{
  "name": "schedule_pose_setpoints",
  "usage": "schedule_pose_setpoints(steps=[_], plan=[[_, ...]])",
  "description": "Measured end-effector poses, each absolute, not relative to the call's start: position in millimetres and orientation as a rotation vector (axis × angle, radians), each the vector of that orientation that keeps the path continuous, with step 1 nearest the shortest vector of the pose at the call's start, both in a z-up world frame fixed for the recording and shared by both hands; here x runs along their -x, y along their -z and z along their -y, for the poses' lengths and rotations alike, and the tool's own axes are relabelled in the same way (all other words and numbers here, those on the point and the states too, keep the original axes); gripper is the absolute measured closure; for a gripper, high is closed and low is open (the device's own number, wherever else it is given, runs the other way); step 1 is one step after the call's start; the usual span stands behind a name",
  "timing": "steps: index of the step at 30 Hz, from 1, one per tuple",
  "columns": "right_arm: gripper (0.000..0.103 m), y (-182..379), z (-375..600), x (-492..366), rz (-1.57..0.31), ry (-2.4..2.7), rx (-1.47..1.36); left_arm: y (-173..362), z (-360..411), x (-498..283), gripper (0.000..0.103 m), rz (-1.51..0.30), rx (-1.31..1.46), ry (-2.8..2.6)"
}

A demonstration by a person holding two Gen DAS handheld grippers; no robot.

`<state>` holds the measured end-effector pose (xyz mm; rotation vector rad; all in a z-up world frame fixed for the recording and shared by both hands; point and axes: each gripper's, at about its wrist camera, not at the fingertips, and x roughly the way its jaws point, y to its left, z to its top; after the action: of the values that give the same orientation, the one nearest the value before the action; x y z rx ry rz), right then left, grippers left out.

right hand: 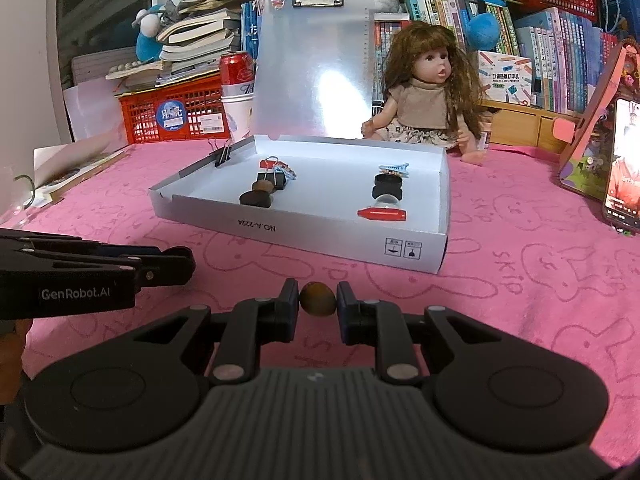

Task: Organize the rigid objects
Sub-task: 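Carry the black lid and brown nut over the white box with both tools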

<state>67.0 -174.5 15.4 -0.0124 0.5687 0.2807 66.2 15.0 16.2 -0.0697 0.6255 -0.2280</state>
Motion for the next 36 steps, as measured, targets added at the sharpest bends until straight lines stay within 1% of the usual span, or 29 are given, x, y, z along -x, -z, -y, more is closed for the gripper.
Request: schedule_pose_setpoints(steps=[36], plan=[[0.078,-39.0,183.0,-87.5,-0.510,-0.213,-0.011,-39.0,-10.8,-89.7,0.072,-0.586,0.075,0.220]])
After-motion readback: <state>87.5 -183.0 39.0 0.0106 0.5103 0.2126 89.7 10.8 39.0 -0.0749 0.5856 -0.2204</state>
